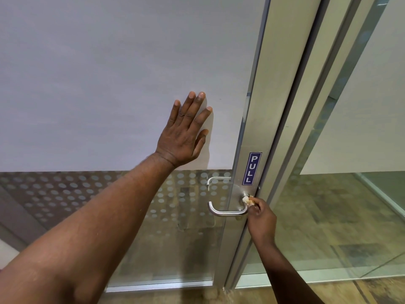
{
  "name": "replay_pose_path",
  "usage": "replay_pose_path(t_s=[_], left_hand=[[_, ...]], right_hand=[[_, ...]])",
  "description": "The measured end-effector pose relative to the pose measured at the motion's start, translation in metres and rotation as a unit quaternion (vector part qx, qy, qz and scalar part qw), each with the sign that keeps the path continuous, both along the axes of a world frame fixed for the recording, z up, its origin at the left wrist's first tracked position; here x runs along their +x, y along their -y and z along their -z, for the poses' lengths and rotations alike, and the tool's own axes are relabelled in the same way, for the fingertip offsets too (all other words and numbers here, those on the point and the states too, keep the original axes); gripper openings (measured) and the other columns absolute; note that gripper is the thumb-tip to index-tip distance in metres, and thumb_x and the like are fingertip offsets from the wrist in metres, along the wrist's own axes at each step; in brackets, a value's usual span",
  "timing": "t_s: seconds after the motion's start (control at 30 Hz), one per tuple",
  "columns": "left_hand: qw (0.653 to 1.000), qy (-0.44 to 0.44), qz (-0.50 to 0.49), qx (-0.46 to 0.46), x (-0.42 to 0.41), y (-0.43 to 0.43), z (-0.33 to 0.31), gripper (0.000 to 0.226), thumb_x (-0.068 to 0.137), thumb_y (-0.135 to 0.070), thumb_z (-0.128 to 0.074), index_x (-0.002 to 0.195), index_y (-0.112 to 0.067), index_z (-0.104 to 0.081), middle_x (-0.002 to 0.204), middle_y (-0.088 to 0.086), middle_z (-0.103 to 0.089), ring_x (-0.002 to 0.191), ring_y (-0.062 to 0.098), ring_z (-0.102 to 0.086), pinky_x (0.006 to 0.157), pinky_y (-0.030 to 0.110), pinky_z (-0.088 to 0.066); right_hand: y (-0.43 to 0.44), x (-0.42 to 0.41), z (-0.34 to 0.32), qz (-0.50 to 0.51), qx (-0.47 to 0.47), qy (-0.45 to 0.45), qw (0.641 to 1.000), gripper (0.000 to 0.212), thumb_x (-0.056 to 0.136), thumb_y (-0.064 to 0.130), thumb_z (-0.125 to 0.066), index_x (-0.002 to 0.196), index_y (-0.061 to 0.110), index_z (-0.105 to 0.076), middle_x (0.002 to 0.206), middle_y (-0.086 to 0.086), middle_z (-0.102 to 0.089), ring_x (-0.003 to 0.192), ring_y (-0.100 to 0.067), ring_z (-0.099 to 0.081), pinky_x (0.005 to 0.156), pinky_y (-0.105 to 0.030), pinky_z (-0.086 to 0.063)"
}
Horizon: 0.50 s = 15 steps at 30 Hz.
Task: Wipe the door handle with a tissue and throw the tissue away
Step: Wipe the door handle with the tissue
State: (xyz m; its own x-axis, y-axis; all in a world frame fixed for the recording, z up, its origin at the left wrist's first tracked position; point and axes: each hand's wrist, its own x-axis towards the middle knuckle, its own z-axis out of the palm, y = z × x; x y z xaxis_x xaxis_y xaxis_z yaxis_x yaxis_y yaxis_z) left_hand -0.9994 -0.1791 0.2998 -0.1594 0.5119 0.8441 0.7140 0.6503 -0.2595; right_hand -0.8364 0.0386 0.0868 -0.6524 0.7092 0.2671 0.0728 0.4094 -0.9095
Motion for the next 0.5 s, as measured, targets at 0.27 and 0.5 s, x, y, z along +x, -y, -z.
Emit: replay_pose_path(t_s=[0.27,0.5], left_hand=[[1.0,0.0,-0.006,0.0,-0.001,-0.001,0.001,0.062,0.101,-0.025,-0.051,0.157,-0.009,-0.031,0.166,0.021,-0.021,0.158,0.022,0.009,0.128,0.045,0.005],[1.0,-0.007,-0.005,-0.002,0.0,-0.001,0.0,0.061,0.101,-0.025,-0.05,0.157,-0.008,-0.031,0.166,0.022,-0.023,0.157,0.022,0.007,0.128,0.045,0.005]], right_hand=[[0.003,-0.015,0.023,0.056,-0.34,-0.043,0.938,0.023,0.089,-0.004,-0.056,0.102,0.008,-0.07,0.083,-0.005,-0.071,0.069,-0.013,-0.061,0.066,-0.027,-0.051],[0.023,-0.021,0.012,0.036,-0.646,-0.164,0.745,0.023,0.095,-0.015,-0.041,0.103,-0.004,-0.059,0.108,-0.018,-0.064,0.097,-0.026,-0.065,0.105,-0.042,-0.046]])
